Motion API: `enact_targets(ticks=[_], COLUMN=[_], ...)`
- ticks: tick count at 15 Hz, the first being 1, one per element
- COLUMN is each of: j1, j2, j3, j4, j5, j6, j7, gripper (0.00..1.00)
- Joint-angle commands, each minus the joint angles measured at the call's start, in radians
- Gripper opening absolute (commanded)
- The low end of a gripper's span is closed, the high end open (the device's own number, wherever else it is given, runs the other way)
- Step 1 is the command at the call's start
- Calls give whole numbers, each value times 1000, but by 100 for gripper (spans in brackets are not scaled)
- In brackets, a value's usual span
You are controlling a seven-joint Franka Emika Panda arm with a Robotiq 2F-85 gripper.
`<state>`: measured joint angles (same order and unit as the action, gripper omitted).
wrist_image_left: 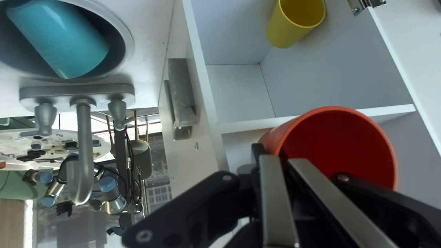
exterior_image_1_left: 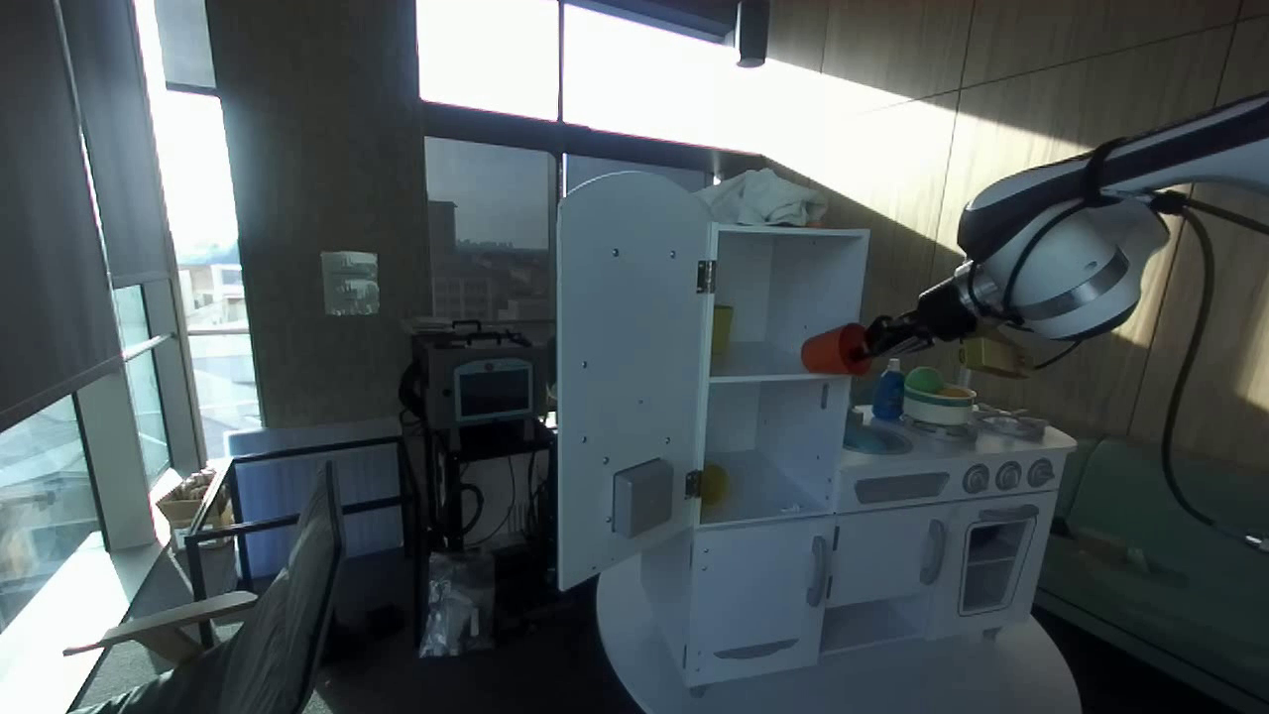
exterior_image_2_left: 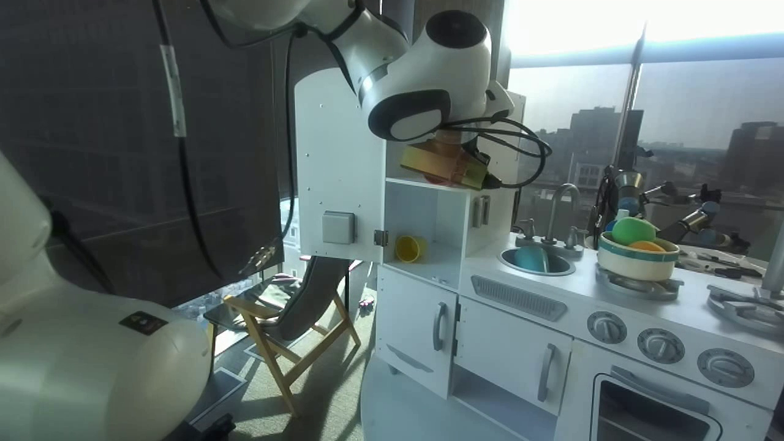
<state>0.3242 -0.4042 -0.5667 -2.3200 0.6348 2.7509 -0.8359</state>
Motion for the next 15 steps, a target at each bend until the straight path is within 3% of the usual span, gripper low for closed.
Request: enact_targets(ticks=[1, 9, 15], j1=[-129, -328, -347], j2=[-93, -101, -5], j3=[80, 162, 178], j4=[-47, -41, 29], j5=[-61, -198, -300], j6=[-89, -224, -215], j7=[67, 215, 316], gripper=[8, 7, 7])
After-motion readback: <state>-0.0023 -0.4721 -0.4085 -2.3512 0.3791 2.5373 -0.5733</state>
